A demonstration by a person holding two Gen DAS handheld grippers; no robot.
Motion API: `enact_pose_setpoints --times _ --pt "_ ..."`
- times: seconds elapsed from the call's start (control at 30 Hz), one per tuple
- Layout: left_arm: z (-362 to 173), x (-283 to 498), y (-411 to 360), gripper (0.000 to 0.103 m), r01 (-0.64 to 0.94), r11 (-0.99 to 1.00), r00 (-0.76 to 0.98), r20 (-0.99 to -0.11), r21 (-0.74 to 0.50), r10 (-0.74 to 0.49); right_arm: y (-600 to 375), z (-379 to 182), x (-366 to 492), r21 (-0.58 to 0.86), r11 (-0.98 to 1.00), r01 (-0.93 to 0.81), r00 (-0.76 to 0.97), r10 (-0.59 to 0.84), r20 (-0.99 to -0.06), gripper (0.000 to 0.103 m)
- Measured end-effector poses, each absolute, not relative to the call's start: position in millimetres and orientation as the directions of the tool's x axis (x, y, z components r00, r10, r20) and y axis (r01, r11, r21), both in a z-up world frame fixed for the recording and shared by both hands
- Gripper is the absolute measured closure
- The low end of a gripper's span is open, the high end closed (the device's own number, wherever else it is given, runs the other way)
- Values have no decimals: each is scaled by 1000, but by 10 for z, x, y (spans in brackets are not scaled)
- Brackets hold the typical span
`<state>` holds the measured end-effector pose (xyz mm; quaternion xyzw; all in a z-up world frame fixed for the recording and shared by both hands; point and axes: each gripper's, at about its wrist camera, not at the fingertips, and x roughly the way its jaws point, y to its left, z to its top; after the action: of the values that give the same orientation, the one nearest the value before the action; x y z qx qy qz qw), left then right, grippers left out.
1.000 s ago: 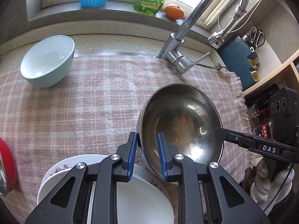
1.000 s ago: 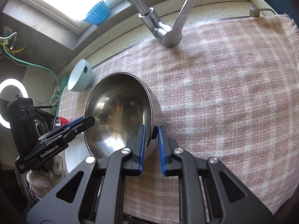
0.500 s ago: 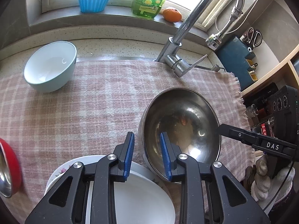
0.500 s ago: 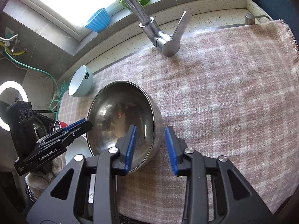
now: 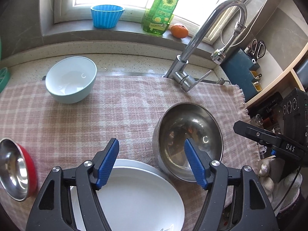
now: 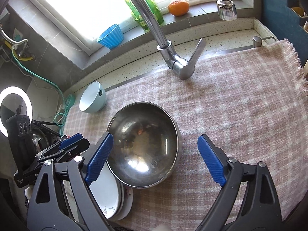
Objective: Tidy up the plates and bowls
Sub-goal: 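Move the left gripper to the red-bottomed steel bowl rim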
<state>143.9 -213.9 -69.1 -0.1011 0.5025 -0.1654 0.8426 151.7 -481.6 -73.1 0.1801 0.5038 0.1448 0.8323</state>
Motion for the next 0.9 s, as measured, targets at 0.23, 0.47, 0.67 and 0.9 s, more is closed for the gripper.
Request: enact_pose_setpoints --times 0.23,0.47,0.67,0.9 --pt "-545 1277 -1774 33 119 930 488 -796 -347 -359 -4475 -578 1491 443 888 -126 462 448 -766 11" --pt "-454 1030 -1251 33 38 934 535 -783 -354 -318 -4006 -423 1449 444 869 -217 461 492 -738 11" --pt "-460 806 -711 33 -62 929 570 -777 -364 -266 -3573 -297 1389 431 850 -304 464 527 -712 11" --pt "-579 576 -201 33 -170 913 579 -788 -370 -212 -3113 -243 1367 445 817 -368 431 574 -696 1"
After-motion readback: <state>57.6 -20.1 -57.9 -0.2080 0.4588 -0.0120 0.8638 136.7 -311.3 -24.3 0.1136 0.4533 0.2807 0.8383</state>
